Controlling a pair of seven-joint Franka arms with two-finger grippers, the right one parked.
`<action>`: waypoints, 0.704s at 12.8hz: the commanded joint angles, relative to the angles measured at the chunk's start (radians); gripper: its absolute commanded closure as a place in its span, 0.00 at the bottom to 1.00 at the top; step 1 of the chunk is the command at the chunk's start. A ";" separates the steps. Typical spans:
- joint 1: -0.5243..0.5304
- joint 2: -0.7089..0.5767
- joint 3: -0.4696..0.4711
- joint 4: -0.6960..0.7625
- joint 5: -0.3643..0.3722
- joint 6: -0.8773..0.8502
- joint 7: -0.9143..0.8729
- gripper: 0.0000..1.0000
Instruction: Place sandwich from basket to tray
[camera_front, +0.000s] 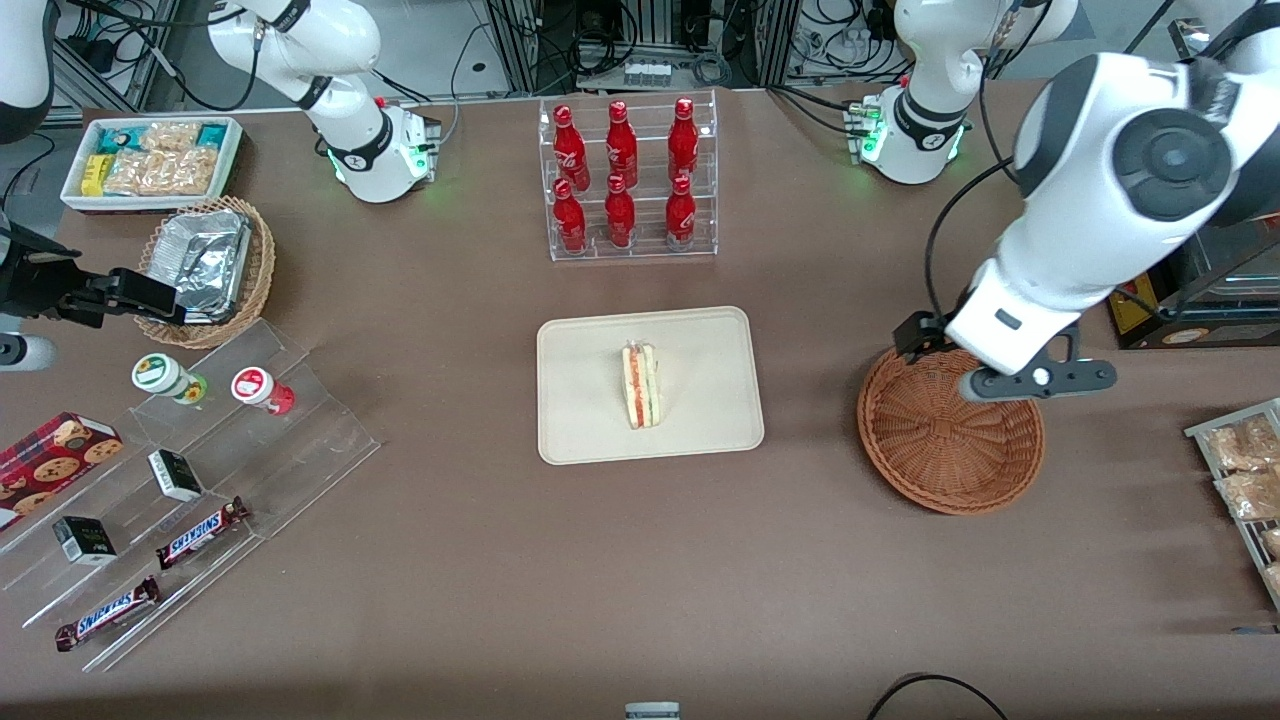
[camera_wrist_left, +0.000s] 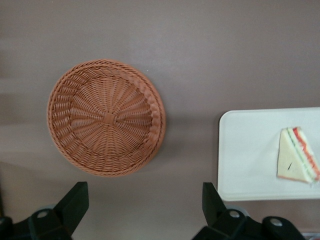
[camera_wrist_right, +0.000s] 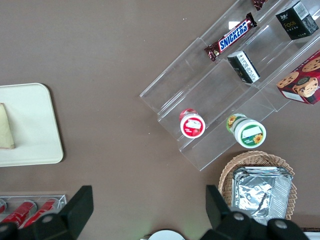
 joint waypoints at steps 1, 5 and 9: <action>0.008 -0.090 0.065 -0.062 -0.036 -0.027 0.132 0.00; -0.035 -0.123 0.209 -0.055 -0.043 -0.059 0.266 0.00; -0.035 -0.126 0.213 -0.045 -0.045 -0.062 0.267 0.00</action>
